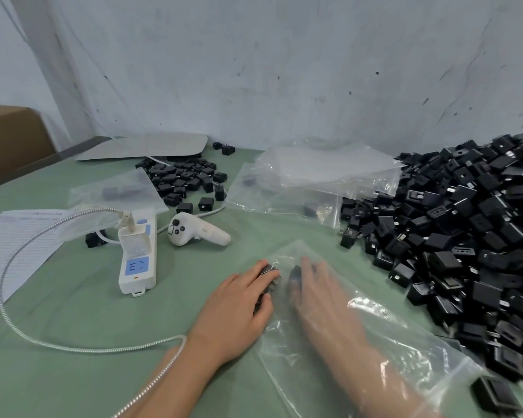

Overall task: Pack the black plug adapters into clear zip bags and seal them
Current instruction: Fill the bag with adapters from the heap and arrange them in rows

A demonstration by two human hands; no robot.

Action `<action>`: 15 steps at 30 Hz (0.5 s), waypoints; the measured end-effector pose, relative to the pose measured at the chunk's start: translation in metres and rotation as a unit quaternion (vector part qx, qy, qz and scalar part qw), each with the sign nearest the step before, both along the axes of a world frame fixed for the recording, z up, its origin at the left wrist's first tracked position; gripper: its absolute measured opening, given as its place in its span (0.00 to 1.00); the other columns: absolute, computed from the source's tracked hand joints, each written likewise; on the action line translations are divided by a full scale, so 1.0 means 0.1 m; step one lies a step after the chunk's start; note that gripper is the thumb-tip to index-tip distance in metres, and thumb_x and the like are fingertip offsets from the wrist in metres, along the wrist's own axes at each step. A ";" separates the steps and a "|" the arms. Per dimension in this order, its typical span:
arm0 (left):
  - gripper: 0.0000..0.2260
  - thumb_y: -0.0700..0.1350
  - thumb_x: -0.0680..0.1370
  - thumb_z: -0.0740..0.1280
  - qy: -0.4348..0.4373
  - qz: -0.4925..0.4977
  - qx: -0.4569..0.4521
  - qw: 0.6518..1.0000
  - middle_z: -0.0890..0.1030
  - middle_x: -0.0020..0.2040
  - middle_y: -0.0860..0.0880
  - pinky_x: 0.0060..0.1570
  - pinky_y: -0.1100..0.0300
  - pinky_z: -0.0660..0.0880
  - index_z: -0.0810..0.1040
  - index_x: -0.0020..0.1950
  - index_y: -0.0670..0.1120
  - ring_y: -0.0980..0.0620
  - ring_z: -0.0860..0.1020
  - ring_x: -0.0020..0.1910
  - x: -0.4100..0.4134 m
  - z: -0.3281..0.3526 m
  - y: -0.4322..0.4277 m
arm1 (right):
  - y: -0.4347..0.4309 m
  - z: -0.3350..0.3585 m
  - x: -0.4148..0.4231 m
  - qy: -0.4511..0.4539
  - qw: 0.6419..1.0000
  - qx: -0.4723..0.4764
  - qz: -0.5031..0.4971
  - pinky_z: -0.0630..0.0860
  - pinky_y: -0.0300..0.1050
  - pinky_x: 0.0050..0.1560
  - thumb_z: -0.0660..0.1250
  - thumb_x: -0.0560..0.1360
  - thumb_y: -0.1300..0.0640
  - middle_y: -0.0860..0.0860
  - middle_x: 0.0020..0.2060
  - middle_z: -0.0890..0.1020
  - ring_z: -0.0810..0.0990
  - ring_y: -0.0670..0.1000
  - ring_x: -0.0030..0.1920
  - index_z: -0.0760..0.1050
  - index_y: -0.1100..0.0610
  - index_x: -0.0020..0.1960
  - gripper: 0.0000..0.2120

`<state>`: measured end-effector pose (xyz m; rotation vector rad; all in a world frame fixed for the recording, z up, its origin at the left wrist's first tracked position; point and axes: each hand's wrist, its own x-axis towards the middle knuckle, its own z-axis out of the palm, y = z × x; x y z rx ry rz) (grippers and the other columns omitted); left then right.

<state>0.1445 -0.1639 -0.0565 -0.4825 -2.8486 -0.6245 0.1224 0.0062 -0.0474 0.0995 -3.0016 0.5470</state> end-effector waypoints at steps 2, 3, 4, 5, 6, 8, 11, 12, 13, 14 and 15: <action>0.21 0.51 0.82 0.56 0.000 0.002 -0.002 1.000 0.60 0.79 0.60 0.69 0.63 0.62 0.66 0.76 0.58 0.54 0.70 0.67 -0.01 -0.01 0.00 | -0.03 0.01 -0.02 -0.007 0.999 0.025 0.027 0.71 0.54 0.52 0.54 0.84 0.53 0.55 0.60 0.71 0.74 0.59 0.59 0.62 0.56 0.72 0.17; 0.21 0.51 0.82 0.56 -0.001 0.003 -0.001 1.000 0.60 0.79 0.60 0.70 0.63 0.61 0.66 0.76 0.58 0.54 0.69 0.67 0.00 -0.01 -0.01 | -0.03 0.00 -0.02 -0.009 0.999 0.029 0.036 0.71 0.54 0.51 0.53 0.84 0.53 0.55 0.57 0.70 0.74 0.58 0.57 0.62 0.56 0.70 0.16; 0.21 0.51 0.82 0.56 -0.001 0.003 -0.001 1.000 0.60 0.79 0.60 0.70 0.63 0.61 0.66 0.76 0.58 0.54 0.69 0.68 0.00 -0.02 -0.01 | -0.02 0.00 0.00 -0.010 0.998 0.042 0.036 0.71 0.53 0.50 0.53 0.85 0.53 0.53 0.54 0.69 0.74 0.57 0.54 0.63 0.56 0.68 0.14; 0.21 0.51 0.82 0.56 0.000 0.003 -0.001 1.000 0.60 0.79 0.59 0.70 0.62 0.61 0.66 0.76 0.58 0.54 0.69 0.68 0.00 -0.02 0.00 | -0.02 -0.01 0.02 0.005 0.998 0.052 0.032 0.72 0.51 0.48 0.52 0.85 0.55 0.52 0.53 0.68 0.74 0.56 0.51 0.63 0.56 0.67 0.12; 0.21 0.51 0.82 0.56 0.000 0.002 -0.002 1.000 0.60 0.79 0.59 0.70 0.62 0.62 0.66 0.76 0.58 0.54 0.70 0.68 0.00 -0.01 0.00 | -0.02 0.02 0.06 0.006 0.997 0.076 0.033 0.73 0.49 0.47 0.53 0.84 0.58 0.52 0.53 0.68 0.74 0.54 0.50 0.64 0.55 0.66 0.11; 0.21 0.51 0.82 0.56 -0.002 0.001 -0.003 1.000 0.60 0.79 0.60 0.70 0.61 0.62 0.66 0.76 0.58 0.53 0.70 0.67 0.00 -0.01 0.00 | 0.01 0.03 0.09 0.025 0.997 0.058 0.033 0.75 0.47 0.49 0.57 0.82 0.63 0.51 0.54 0.69 0.73 0.52 0.52 0.65 0.52 0.64 0.13; 0.20 0.51 0.82 0.56 -0.001 -0.001 -0.004 1.000 0.60 0.79 0.60 0.69 0.62 0.62 0.65 0.75 0.58 0.54 0.70 0.66 0.00 0.00 0.00 | 0.02 0.07 0.05 0.022 0.998 0.059 0.030 0.77 0.51 0.52 0.59 0.82 0.60 0.49 0.54 0.71 0.76 0.53 0.54 0.66 0.49 0.63 0.12; 0.20 0.51 0.82 0.56 -0.001 -0.001 -0.004 1.000 0.60 0.79 0.60 0.69 0.63 0.62 0.66 0.75 0.58 0.54 0.70 0.65 0.00 0.00 -0.01 | 0.03 0.09 0.02 0.015 0.998 0.045 0.027 0.76 0.54 0.54 0.56 0.84 0.57 0.50 0.55 0.74 0.77 0.54 0.55 0.67 0.50 0.63 0.09; 0.20 0.51 0.82 0.56 0.000 0.000 -0.003 1.000 0.60 0.78 0.60 0.68 0.64 0.62 0.66 0.75 0.58 0.55 0.70 0.65 0.01 0.00 -0.01 | 0.02 0.10 -0.02 0.005 1.000 0.004 0.010 0.76 0.54 0.56 0.52 0.85 0.53 0.51 0.55 0.77 0.79 0.56 0.55 0.68 0.51 0.63 0.10; 0.20 0.51 0.82 0.56 0.000 -0.001 -0.001 1.000 0.60 0.78 0.60 0.68 0.64 0.61 0.66 0.75 0.58 0.55 0.70 0.65 0.01 0.00 -0.01 | 0.01 0.11 -0.06 -0.016 1.000 -0.014 -0.004 0.75 0.54 0.57 0.50 0.86 0.50 0.53 0.53 0.80 0.80 0.58 0.55 0.69 0.53 0.63 0.12; 0.20 0.50 0.82 0.56 0.000 -0.002 0.002 1.000 0.61 0.78 0.60 0.68 0.64 0.61 0.67 0.75 0.58 0.55 0.70 0.65 0.01 0.00 -0.01 | -0.01 0.10 -0.09 -0.023 0.999 -0.031 -0.011 0.75 0.53 0.57 0.49 0.86 0.48 0.54 0.52 0.82 0.80 0.59 0.55 0.69 0.53 0.62 0.14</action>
